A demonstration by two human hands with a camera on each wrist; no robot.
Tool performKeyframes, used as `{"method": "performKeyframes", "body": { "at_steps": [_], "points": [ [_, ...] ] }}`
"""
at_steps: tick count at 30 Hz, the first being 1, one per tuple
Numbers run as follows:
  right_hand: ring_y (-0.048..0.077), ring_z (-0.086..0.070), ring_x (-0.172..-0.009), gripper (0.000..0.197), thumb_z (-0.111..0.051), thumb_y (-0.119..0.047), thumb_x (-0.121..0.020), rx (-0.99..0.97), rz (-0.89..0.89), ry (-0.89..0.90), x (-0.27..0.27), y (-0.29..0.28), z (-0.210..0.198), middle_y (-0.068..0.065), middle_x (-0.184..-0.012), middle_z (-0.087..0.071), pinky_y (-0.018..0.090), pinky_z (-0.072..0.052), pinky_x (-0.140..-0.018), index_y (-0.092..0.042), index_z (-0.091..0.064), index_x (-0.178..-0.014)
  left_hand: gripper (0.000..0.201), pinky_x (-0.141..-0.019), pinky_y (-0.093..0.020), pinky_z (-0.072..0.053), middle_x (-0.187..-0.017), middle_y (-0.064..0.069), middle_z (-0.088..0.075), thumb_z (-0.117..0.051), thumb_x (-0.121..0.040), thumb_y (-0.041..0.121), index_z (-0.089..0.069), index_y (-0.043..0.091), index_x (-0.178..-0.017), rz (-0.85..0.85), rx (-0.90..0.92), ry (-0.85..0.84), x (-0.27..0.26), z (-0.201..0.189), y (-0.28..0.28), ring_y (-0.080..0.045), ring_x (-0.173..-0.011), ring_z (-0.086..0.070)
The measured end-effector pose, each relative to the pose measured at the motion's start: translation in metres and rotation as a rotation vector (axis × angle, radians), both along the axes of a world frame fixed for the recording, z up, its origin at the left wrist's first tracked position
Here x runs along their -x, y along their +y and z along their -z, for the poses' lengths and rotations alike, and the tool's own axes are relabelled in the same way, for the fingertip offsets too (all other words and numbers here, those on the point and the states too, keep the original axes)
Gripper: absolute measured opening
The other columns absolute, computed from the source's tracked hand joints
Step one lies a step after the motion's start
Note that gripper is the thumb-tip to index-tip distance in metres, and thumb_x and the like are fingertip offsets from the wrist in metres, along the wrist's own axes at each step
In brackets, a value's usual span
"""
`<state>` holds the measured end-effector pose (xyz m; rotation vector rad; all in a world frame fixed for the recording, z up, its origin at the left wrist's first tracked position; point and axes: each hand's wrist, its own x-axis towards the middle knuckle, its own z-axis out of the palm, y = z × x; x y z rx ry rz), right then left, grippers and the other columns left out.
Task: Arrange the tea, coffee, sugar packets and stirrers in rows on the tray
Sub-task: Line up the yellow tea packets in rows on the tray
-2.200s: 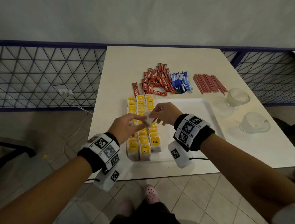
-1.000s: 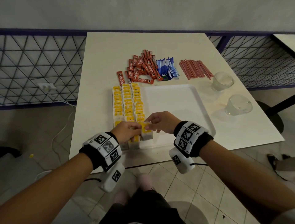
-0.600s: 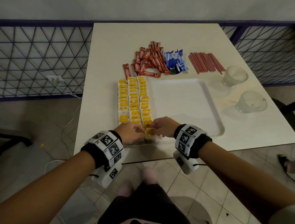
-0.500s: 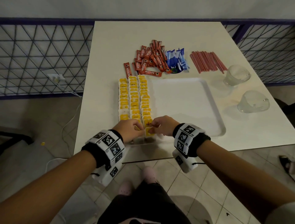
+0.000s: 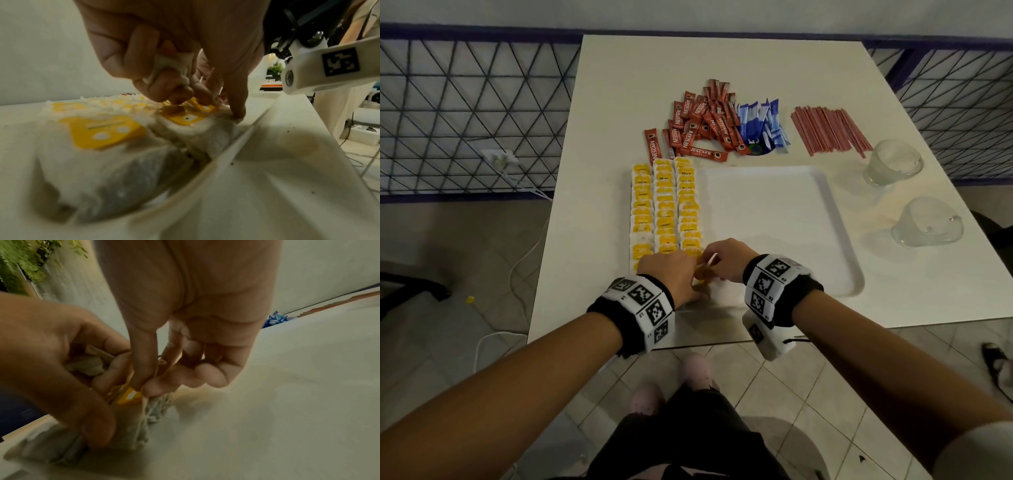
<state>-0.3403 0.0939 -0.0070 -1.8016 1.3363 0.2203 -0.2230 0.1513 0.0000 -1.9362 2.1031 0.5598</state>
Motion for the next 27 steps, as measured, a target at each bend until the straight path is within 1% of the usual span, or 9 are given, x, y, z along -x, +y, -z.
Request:
{"method": "performKeyframes", "body": {
  "at_steps": [2,5,8,9,11,14,19,23,27],
  "points": [
    [0.011,-0.049,-0.059,0.024,-0.068,-0.021,-0.082,-0.025,0.038,-0.012,0.0,-0.002,0.003,0.004,-0.078,-0.06,0.017,-0.038,-0.049,-0.014,-0.065,-0.105,0.051,-0.066,-0.031,-0.037,-0.114,0.004,-0.059,-0.057,-0.079,0.058,-0.046,0.033,-0.122,0.018,0.01,-0.029,0.001,0.005,-0.002,-0.025,-0.103,-0.059],
    [0.009,-0.048,-0.055,0.022,-0.067,-0.018,-0.082,-0.025,0.057,-0.012,0.0,-0.004,0.006,-0.002,-0.063,-0.054,0.017,-0.035,-0.047,-0.013,-0.065,-0.104,0.046,-0.064,-0.032,-0.036,-0.111,0.004,-0.06,-0.058,-0.078,0.055,-0.047,0.035,-0.118,0.009,0.024,-0.011,0.0,0.008,-0.004,-0.025,-0.1,-0.06],
    [0.008,-0.048,-0.056,0.022,-0.069,-0.02,-0.082,-0.032,0.064,-0.037,0.001,-0.005,0.005,0.0,-0.068,-0.057,0.017,-0.036,-0.048,-0.013,-0.065,-0.102,0.033,-0.068,-0.033,-0.038,-0.111,0.004,-0.059,-0.056,-0.081,0.053,-0.05,0.035,-0.109,0.0,0.005,0.03,0.0,0.002,-0.003,-0.024,-0.101,-0.059],
    [0.008,-0.049,-0.057,0.023,-0.07,-0.022,-0.081,-0.027,0.06,-0.043,0.003,-0.005,0.004,0.002,-0.073,-0.059,0.017,-0.036,-0.048,-0.014,-0.065,-0.102,0.022,-0.07,-0.032,-0.039,-0.106,0.004,-0.059,-0.055,-0.083,0.053,-0.051,0.036,-0.095,-0.028,-0.009,0.066,-0.002,-0.004,-0.002,-0.023,-0.099,-0.058],
    [0.012,-0.052,-0.064,0.026,-0.071,-0.025,-0.08,-0.002,0.06,-0.058,0.007,-0.007,0.0,0.002,-0.084,-0.059,0.015,-0.036,-0.051,-0.014,-0.064,-0.102,0.027,-0.07,-0.028,-0.039,-0.087,0.006,-0.056,-0.053,-0.084,0.057,-0.045,0.033,-0.076,-0.133,-0.059,0.179,-0.007,-0.014,0.0,-0.018,-0.086,-0.055],
    [0.015,-0.05,-0.081,0.031,-0.069,-0.029,-0.081,0.054,0.088,-0.101,0.012,-0.013,-0.012,0.001,-0.093,-0.056,0.014,-0.035,-0.057,-0.014,-0.061,-0.108,0.042,-0.057,-0.024,-0.042,-0.073,0.008,-0.055,-0.041,-0.085,0.064,-0.053,0.024,-0.088,-0.38,-0.12,0.477,-0.019,-0.025,-0.004,-0.015,-0.07,-0.057],
    [0.008,-0.05,-0.064,0.028,-0.056,-0.03,-0.091,-0.03,0.079,-0.288,0.007,-0.016,-0.048,-0.004,-0.078,-0.059,0.019,-0.04,-0.056,-0.009,-0.062,-0.108,0.06,-0.046,-0.023,-0.047,-0.078,-0.01,-0.065,-0.012,-0.09,0.064,-0.053,0.021,-0.09,-0.775,-0.385,1.058,-0.035,-0.052,-0.015,-0.021,-0.056,-0.06],
    [0.007,-0.052,-0.063,0.025,-0.054,-0.039,-0.09,-0.041,-0.022,-0.27,-0.007,-0.012,-0.071,-0.008,-0.073,-0.059,0.02,-0.044,-0.056,-0.015,-0.061,-0.093,0.064,-0.051,-0.029,-0.053,-0.086,-0.016,-0.067,-0.011,-0.09,0.065,-0.054,0.018,-0.099,-0.799,-0.399,1.199,-0.046,-0.064,-0.017,-0.024,-0.059,-0.065],
    [0.014,-0.056,-0.07,0.032,-0.056,-0.046,-0.086,-0.009,-0.054,-0.199,-0.022,-0.01,-0.074,0.003,-0.081,-0.063,0.021,-0.046,-0.054,-0.016,-0.056,-0.096,0.058,-0.06,-0.032,-0.056,-0.094,-0.019,-0.067,-0.017,-0.096,0.056,-0.055,0.015,-0.111,-0.807,-0.397,1.242,-0.049,-0.064,-0.015,-0.029,-0.072,-0.065]
  ]
}}
